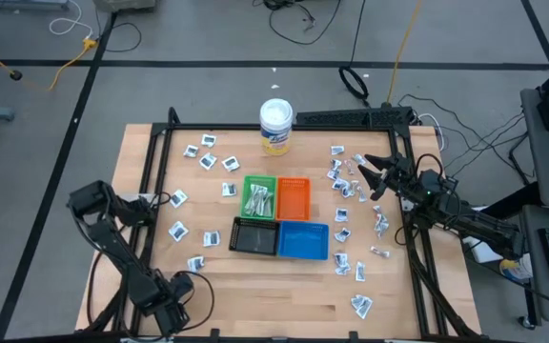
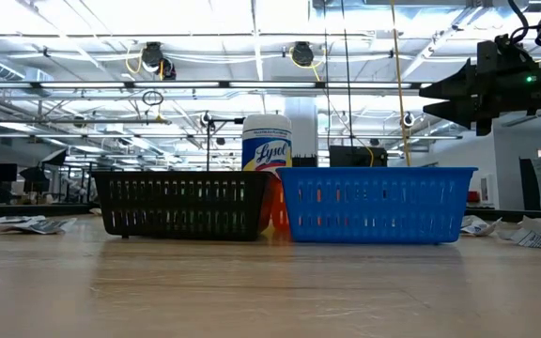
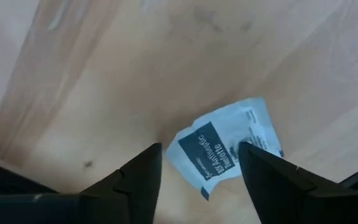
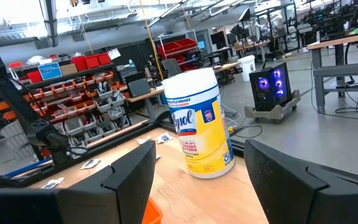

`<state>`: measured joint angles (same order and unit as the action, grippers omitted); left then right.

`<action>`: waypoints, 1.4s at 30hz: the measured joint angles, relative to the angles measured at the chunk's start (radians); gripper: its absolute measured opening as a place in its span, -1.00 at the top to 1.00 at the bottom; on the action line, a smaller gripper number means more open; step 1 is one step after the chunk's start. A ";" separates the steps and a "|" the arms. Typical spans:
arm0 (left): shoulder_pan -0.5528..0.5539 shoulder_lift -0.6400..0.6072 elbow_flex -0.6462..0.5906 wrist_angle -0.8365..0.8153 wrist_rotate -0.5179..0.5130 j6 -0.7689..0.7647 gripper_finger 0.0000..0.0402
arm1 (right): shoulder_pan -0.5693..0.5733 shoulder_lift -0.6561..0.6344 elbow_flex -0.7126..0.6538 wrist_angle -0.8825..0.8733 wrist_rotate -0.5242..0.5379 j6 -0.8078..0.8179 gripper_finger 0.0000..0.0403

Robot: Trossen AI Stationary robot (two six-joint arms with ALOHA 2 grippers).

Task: Pick & Place First Aid Supplies
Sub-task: Put the towelette pack into the black bin

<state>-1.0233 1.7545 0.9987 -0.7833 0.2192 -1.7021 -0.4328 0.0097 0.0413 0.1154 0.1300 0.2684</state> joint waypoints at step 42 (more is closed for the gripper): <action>0.238 -0.250 -0.003 -0.224 -0.010 0.834 0.98 | 0.000 0.000 0.000 0.000 0.000 0.000 -0.20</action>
<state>-0.7848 1.5047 0.9961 -1.0071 0.2087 -0.8685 -0.4326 0.0093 0.0410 0.1154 0.1303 0.2686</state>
